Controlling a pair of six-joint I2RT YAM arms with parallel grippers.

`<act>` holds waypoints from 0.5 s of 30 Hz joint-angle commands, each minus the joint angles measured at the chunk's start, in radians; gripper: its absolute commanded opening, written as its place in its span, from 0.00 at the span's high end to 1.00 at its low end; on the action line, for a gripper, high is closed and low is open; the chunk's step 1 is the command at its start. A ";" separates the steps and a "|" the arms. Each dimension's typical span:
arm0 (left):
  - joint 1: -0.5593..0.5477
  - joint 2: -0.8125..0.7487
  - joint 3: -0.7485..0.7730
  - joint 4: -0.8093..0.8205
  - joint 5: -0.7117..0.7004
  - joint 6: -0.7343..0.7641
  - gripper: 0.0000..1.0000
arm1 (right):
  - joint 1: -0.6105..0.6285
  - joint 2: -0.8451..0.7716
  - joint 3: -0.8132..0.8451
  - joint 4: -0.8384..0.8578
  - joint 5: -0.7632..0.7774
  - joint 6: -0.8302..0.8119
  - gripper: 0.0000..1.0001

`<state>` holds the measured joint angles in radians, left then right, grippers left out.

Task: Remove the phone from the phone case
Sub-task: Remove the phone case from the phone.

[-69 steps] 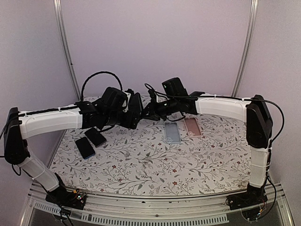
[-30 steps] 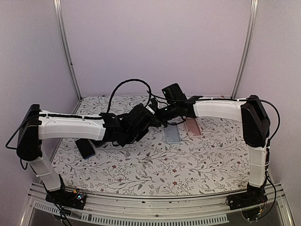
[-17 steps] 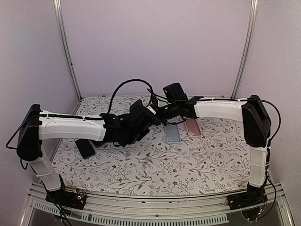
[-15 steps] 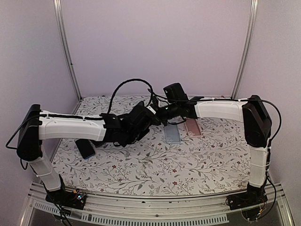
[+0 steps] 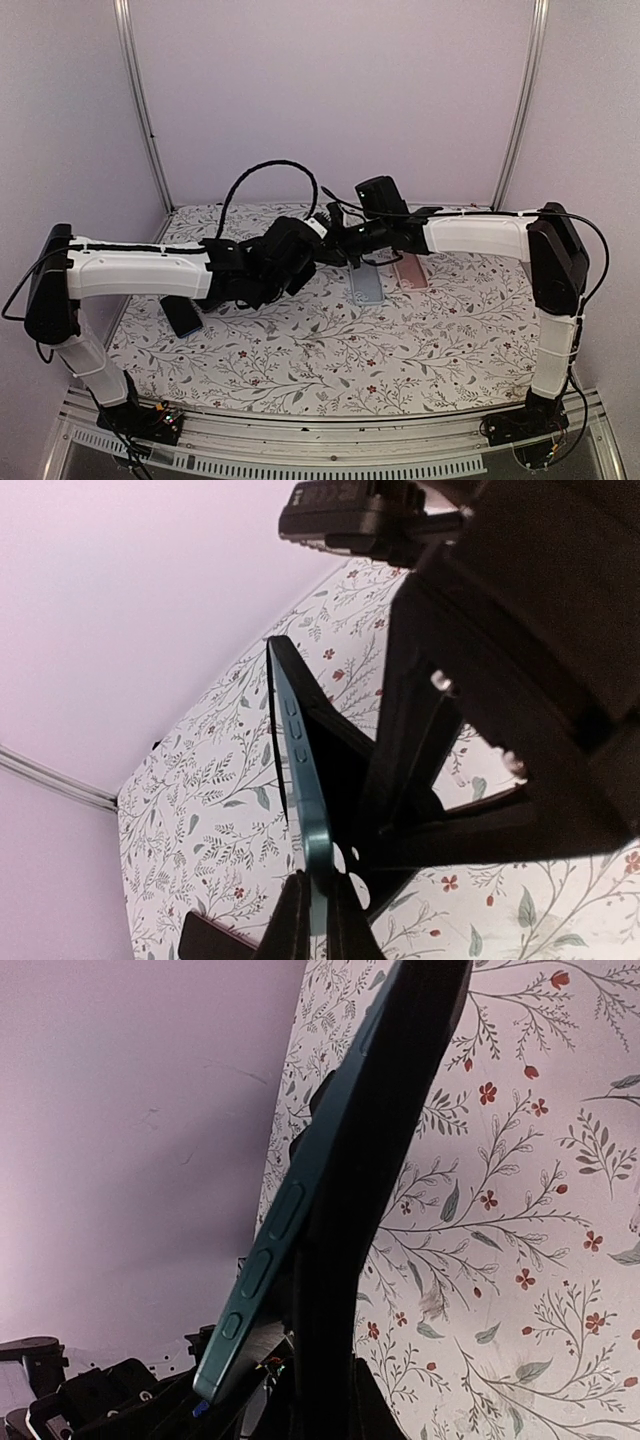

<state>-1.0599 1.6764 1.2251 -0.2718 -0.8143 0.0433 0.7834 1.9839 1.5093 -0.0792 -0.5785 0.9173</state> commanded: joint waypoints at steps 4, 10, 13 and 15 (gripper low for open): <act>0.027 -0.103 -0.048 0.140 0.057 -0.057 1.00 | 0.013 -0.079 -0.040 0.052 -0.063 -0.003 1.00; 0.035 -0.144 -0.082 0.172 0.096 -0.090 1.00 | 0.006 -0.083 -0.055 0.052 -0.048 0.004 1.00; 0.037 -0.163 -0.095 0.180 0.119 -0.105 1.00 | 0.001 -0.086 -0.066 0.052 -0.034 0.004 1.00; 0.038 -0.178 -0.106 0.189 0.135 -0.114 1.00 | -0.002 -0.088 -0.072 0.051 -0.025 0.004 1.00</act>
<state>-1.0412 1.5616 1.1294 -0.1917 -0.7044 -0.0158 0.7834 1.9514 1.4570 -0.0601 -0.5968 0.9283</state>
